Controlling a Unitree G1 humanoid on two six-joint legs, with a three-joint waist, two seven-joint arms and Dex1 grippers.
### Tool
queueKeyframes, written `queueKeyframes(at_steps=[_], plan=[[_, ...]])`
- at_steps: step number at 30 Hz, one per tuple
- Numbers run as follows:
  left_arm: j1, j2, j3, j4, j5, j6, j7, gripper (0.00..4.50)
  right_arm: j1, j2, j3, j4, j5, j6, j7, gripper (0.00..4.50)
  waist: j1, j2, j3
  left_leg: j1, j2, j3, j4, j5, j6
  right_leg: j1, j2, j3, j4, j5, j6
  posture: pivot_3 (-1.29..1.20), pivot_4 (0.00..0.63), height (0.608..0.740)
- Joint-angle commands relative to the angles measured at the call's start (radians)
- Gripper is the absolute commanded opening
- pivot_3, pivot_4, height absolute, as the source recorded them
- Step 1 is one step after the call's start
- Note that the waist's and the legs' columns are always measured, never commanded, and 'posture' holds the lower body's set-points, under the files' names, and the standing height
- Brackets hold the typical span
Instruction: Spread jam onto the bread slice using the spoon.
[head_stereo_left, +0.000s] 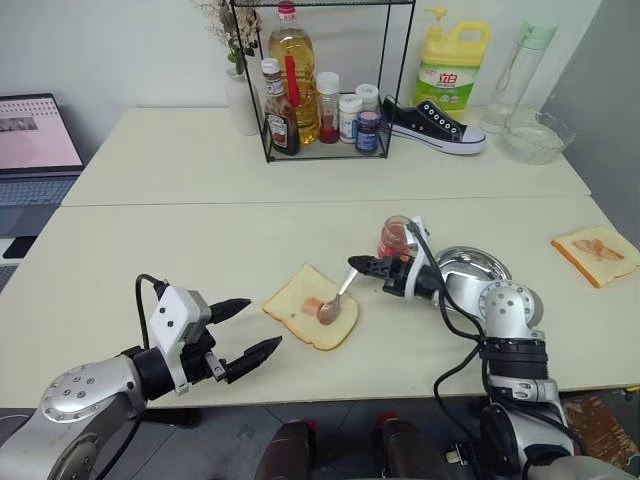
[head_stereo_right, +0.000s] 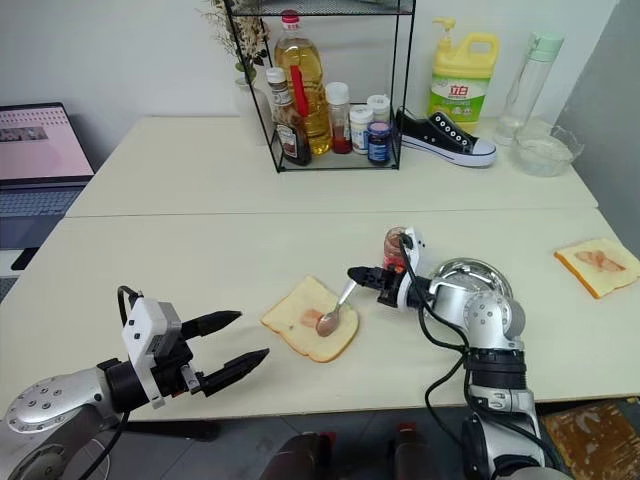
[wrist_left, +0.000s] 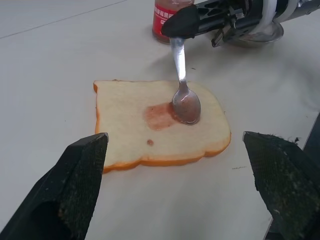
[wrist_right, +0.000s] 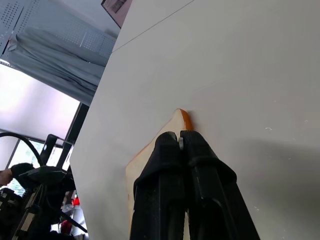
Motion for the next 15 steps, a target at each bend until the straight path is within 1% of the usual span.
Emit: queueKeyframes(at_steps=[1,5,9,13,15], plan=[[-0.003,0.007,0.004,-0.018,0.0,-0.016,0.002,4.5,-0.034,0.027,-0.008,-0.003,0.02,-0.014,-0.001,0.04,0.0,0.0,0.0,0.0,0.0,0.0,0.0,0.0,0.0,0.0,0.0,0.0,0.0,0.0,0.0,0.0,0.15,0.74],[-0.01,0.007,-0.001,-0.016,0.0,-0.016,0.003,4.5,-0.059,0.086,-0.028,0.017,0.038,-0.016,-0.029,0.04,0.0,0.0,0.0,0.0,0.0,0.0,0.0,0.0,0.0,0.0,0.0,0.0,0.0,0.0,0.0,0.0,0.15,0.74],[-0.013,0.007,-0.004,-0.015,0.001,-0.016,0.004,4.5,-0.064,0.1,-0.018,0.031,0.017,-0.032,-0.029,0.04,0.002,0.0,0.0,0.0,0.0,0.0,0.0,0.0,0.0,0.0,0.0,0.0,0.0,0.0,0.0,0.0,0.15,0.74],[-0.015,0.008,-0.006,-0.013,0.002,-0.017,0.005,4.5,-0.059,0.098,0.003,0.04,-0.004,-0.056,-0.024,0.04,0.001,0.0,0.0,0.0,0.0,0.0,0.0,0.0,0.0,0.0,0.0,0.0,0.0,0.0,0.0,0.0,0.15,0.74],[-0.018,0.009,-0.006,-0.011,0.003,-0.017,0.004,4.5,-0.033,0.039,0.086,0.025,-0.067,-0.092,0.027,0.04,0.0,0.0,0.0,0.0,0.0,0.0,0.0,0.0,0.0,0.0,0.0,0.0,0.0,0.0,0.0,0.0,0.15,0.74]])
